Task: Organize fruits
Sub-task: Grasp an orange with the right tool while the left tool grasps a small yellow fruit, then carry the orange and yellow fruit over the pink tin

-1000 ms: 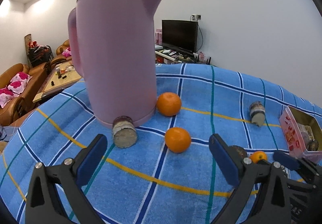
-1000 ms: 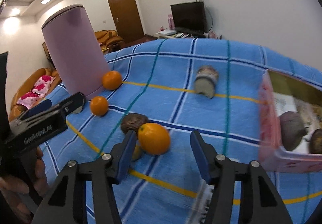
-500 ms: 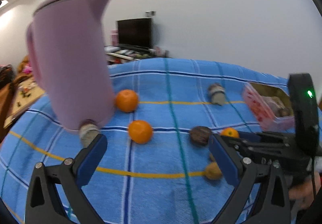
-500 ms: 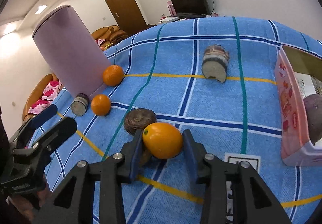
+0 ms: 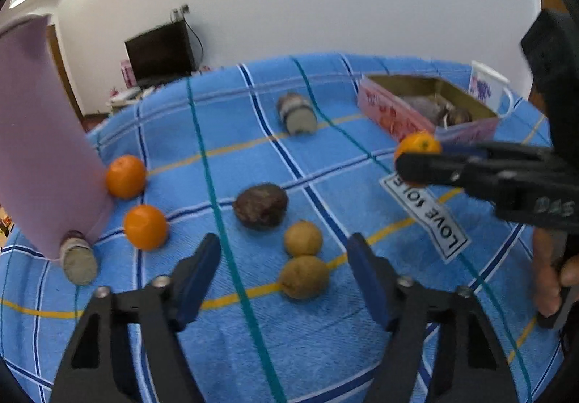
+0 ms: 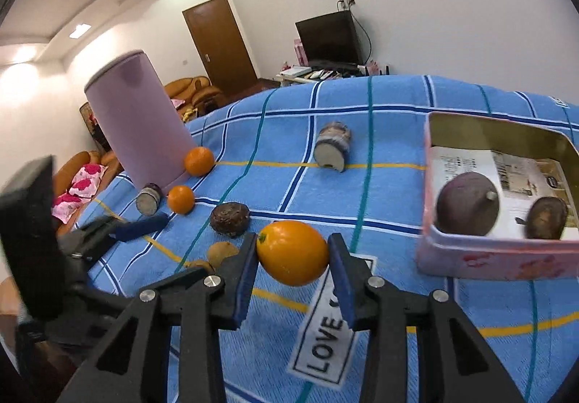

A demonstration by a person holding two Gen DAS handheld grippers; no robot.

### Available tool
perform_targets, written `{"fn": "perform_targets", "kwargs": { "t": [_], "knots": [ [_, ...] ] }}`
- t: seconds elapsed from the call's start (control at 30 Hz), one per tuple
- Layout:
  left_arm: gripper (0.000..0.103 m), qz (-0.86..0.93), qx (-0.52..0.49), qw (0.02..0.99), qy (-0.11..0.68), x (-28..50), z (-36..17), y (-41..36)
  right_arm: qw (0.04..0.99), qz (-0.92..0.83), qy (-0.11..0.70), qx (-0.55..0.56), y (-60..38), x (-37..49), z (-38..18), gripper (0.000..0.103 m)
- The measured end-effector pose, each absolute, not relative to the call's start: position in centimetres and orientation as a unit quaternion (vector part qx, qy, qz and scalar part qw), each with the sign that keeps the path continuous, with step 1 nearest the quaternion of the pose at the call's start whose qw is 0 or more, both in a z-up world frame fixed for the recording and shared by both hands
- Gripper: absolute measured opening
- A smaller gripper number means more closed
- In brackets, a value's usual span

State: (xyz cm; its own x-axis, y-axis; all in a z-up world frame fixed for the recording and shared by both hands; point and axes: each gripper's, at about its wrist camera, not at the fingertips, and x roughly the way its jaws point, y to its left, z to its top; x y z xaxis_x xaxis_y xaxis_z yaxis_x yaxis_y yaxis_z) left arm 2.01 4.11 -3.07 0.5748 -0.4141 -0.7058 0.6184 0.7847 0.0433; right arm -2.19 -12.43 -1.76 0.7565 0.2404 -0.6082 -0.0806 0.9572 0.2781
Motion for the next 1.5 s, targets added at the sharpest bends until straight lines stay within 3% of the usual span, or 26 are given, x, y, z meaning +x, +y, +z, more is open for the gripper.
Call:
{"fn": "perform_targets", "kwargs": {
  "t": [0.1,0.27,0.3,0.33,0.83,1.17,1.5],
  "knots": [
    [0.069,-0.291,0.146,0.867,0.376,2.8,-3.7,3.7,0.929,0.089,0.336,0.125,-12.6,-2.3,-1.5,0.041],
    [0.042,-0.290,0.135,0.855,0.408,3.7,-4.6,3.7,0.927,0.088,0.343,0.122,-12.3,-2.0,-2.0,0.041],
    [0.032,-0.292,0.131,0.855,0.409,3.7,-4.6,3.8,0.927,0.087,0.343,0.122,-12.3,-2.0,-2.0,0.041],
    [0.030,-0.293,0.130,0.855,0.408,3.6,-4.6,3.8,0.928,0.086,0.342,0.121,-12.3,-2.0,-2.1,0.041],
    [0.030,-0.276,0.029,0.914,0.296,2.4,-1.2,8.3,0.948,0.060,0.295,0.106,-13.3,-3.1,-0.3,0.041],
    [0.030,-0.206,-0.057,0.938,0.274,3.3,-0.5,10.9,0.964,0.005,0.255,0.082,-16.7,-3.7,1.3,0.041],
    [0.030,-0.211,-0.044,0.941,0.260,1.8,0.9,7.2,0.967,-0.067,0.234,0.079,-23.1,-5.4,1.9,0.041]
  ]
}}
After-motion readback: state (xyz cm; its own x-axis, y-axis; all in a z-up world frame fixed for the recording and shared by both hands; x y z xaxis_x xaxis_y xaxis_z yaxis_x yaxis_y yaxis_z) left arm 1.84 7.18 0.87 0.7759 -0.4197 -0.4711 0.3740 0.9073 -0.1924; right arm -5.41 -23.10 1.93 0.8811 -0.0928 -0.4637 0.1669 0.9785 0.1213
